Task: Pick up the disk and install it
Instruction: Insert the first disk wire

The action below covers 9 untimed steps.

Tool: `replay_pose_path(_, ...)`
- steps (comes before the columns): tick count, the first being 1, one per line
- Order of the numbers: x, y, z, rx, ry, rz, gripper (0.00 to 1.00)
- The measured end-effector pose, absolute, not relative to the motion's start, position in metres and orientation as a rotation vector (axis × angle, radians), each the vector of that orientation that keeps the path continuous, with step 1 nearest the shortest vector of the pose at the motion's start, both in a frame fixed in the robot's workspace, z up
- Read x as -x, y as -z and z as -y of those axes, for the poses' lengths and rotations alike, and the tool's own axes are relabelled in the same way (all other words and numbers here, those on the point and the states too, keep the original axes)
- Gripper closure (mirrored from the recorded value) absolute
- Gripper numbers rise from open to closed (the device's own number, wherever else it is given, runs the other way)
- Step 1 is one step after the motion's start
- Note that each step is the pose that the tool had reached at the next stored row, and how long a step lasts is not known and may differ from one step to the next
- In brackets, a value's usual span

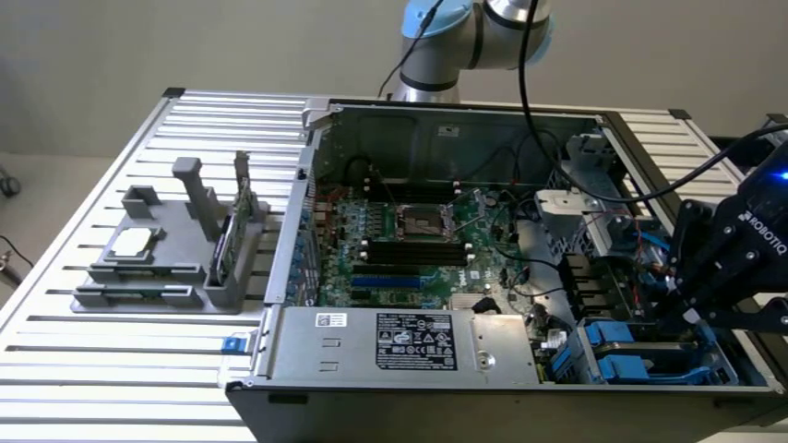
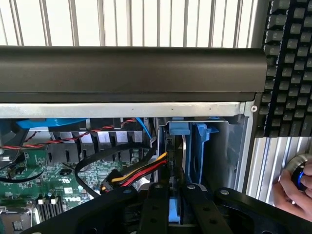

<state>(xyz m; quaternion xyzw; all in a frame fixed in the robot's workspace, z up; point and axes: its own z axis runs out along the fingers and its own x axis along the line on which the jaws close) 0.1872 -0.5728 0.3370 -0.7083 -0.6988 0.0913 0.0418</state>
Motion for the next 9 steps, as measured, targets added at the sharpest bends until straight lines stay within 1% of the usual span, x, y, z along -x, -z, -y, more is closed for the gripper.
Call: replay_pose_path(9,-0.1879,-0.3350,0.5728,2.167,-0.279,2.139,0.84)
